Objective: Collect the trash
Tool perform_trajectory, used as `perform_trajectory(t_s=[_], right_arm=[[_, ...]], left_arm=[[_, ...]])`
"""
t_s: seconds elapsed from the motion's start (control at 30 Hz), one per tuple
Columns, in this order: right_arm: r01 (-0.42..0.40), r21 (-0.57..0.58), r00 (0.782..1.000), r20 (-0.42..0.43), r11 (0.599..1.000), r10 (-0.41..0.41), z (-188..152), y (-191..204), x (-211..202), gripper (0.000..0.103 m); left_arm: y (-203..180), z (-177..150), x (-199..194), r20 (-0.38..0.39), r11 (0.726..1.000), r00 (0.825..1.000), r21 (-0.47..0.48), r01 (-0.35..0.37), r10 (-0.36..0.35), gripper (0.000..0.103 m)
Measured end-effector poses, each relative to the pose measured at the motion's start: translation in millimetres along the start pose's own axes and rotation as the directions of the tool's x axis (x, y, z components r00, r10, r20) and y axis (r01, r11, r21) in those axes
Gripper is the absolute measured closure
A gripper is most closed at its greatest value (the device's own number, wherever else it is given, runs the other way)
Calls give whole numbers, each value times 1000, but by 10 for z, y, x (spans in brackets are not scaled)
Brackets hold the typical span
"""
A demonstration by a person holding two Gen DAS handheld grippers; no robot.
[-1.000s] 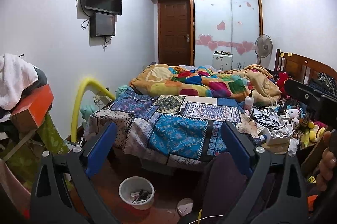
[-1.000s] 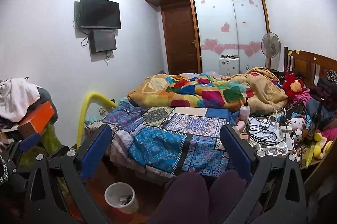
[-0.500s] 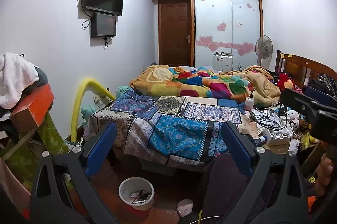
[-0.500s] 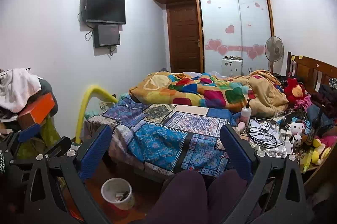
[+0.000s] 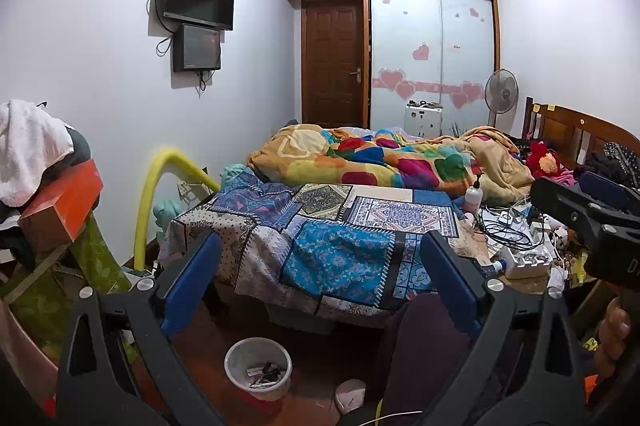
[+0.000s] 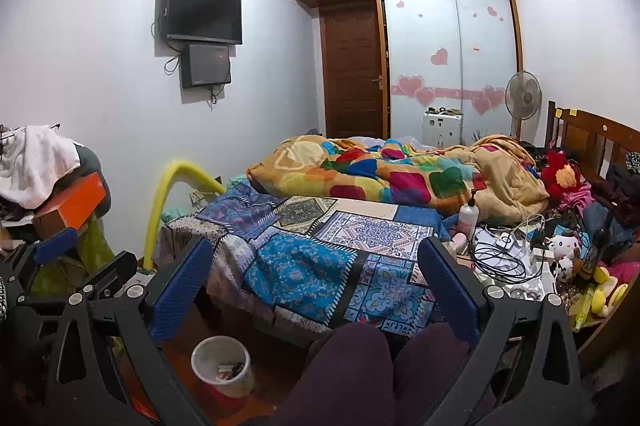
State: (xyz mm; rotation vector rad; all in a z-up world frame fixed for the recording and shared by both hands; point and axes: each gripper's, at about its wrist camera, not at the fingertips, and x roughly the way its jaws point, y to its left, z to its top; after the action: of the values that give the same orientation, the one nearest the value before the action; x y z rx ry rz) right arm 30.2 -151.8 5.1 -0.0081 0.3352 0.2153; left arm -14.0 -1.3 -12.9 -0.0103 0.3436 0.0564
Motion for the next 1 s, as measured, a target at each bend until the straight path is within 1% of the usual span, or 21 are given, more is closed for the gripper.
perform_trajectory(t_s=[0.83,1.0], right_arm=[[-15,-20,1000,4,1000,15,31,44,2,1],[-10,-23,1000,6,1000,10,40,43,1,1]], left_arm=[[21,11,-11,3,1000,1000,-6,4,-4,2],[34,8,-8,5,1000,1000,-21,16,-16,2]])
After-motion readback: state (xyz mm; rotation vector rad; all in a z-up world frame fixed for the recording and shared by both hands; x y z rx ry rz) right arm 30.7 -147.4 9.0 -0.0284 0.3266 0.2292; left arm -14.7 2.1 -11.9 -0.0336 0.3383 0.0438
